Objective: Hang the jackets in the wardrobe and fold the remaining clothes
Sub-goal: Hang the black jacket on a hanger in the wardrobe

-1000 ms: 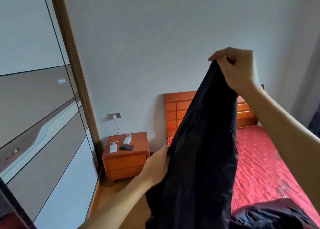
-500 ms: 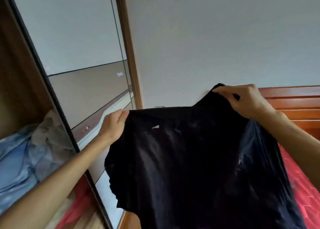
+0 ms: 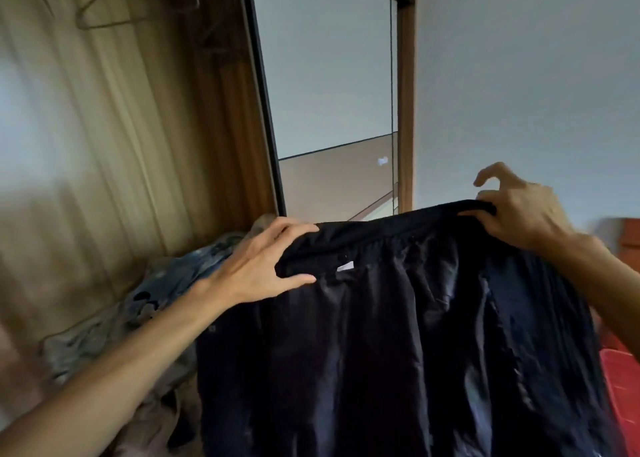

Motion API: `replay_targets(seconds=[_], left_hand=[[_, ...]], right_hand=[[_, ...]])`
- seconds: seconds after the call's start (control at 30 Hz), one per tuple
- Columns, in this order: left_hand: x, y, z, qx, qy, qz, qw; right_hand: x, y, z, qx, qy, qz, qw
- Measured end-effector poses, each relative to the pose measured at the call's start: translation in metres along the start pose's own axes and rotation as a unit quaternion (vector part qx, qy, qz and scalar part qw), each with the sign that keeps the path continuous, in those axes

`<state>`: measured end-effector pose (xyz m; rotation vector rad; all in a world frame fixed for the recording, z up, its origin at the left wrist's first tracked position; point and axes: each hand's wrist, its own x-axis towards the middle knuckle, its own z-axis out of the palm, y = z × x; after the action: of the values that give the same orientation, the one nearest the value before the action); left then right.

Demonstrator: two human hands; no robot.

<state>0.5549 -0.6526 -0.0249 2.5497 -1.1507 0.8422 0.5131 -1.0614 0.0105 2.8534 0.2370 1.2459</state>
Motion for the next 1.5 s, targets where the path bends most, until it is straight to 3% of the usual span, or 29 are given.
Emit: replay_targets(seconds=[0.1,0.3,0.43,0.5,0.6,0.73,0.87,0.93,0.97,1.1,1.27,1.4,1.43,1.5], left_hand=[[-0.019,-0.035,-0.008,0.133,0.045,0.02,0.99],[-0.044,-0.106,-0.025,0.263,0.066,-0.164,0.949],[-0.07,-0.15,-0.039,0.295,0.08,-0.185,0.934],[-0.075,-0.161,-0.044,0.269,0.049,-0.221,0.936],[-0.089,-0.18,-0.047,0.115,-0.023,-0.347,0.931],[-0.095,-0.199,-0.062,-0.036,-0.069,-0.51,0.856],[-0.072,-0.187,-0.096,-0.239,-0.035,-0.616,0.749],[-0.057,-0.178,-0.117,-0.378,-0.051,-0.615,0.691],[-0.051,-0.176,-0.124,-0.421,-0.035,-0.6,0.68],[-0.023,-0.171,-0.14,-0.447,0.044,-0.591,0.67],[0.016,-0.169,-0.167,-0.455,0.121,-0.583,0.662],[0.032,-0.186,-0.203,-0.465,0.177,-0.582,0.643],[0.033,-0.19,-0.212,-0.454,0.178,-0.582,0.651],[0.033,-0.197,-0.225,-0.401,0.196,-0.574,0.686]], right_hand=[[0.046,-0.023,0.013,0.027,0.051,-0.015,0.998],[0.11,-0.074,0.029,0.055,0.121,-0.07,0.989],[0.144,-0.1,0.037,0.052,0.14,-0.08,0.985],[0.159,-0.11,0.038,0.049,0.105,-0.043,0.992],[0.181,-0.14,0.036,0.059,0.03,0.033,0.997],[0.206,-0.189,0.048,0.092,-0.107,0.087,0.986],[0.225,-0.232,0.06,0.259,-0.258,0.169,0.915],[0.229,-0.255,0.064,0.352,-0.316,0.176,0.863],[0.232,-0.268,0.063,0.387,-0.337,0.167,0.842],[0.244,-0.32,0.051,0.529,-0.319,0.113,0.778],[0.277,-0.387,0.04,0.625,-0.216,0.044,0.749],[0.3,-0.426,0.046,0.666,-0.213,-0.043,0.713],[0.307,-0.435,0.049,0.68,-0.224,-0.075,0.694],[0.324,-0.448,0.054,0.722,-0.273,-0.148,0.618]])
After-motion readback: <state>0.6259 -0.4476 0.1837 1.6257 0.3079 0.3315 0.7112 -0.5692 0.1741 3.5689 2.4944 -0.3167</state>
